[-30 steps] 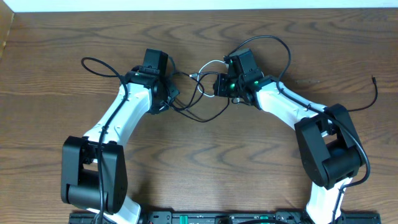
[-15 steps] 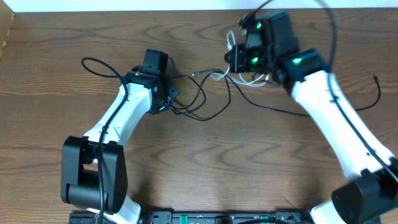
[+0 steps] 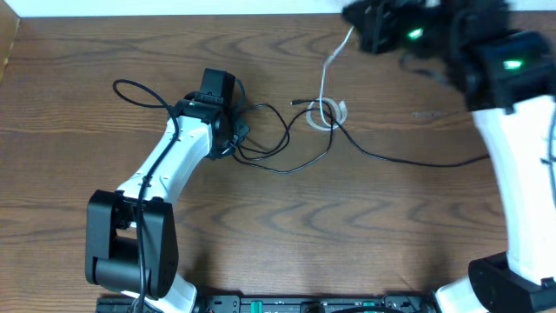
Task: Untangle cables
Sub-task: 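Grasp the white flat cable with the right gripper and lift it up-right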
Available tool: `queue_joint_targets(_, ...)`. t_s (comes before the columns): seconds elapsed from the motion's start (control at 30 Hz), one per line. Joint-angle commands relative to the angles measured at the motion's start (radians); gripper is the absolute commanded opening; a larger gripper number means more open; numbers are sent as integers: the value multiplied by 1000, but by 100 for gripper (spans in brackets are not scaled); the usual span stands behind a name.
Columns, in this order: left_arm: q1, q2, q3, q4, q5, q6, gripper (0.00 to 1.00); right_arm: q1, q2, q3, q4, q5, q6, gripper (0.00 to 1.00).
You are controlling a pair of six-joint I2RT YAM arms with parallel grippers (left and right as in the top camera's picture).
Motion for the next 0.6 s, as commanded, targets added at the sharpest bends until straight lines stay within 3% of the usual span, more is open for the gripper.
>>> queue_joint_targets(0.0,-2,7,-4,-3,-17,3,14,-55,0,105,11,-69,-10,1)
queue_joint_targets(0.57,-2,7,-4,-3,-35,2,17,-261,0,185,403,-162,269,1)
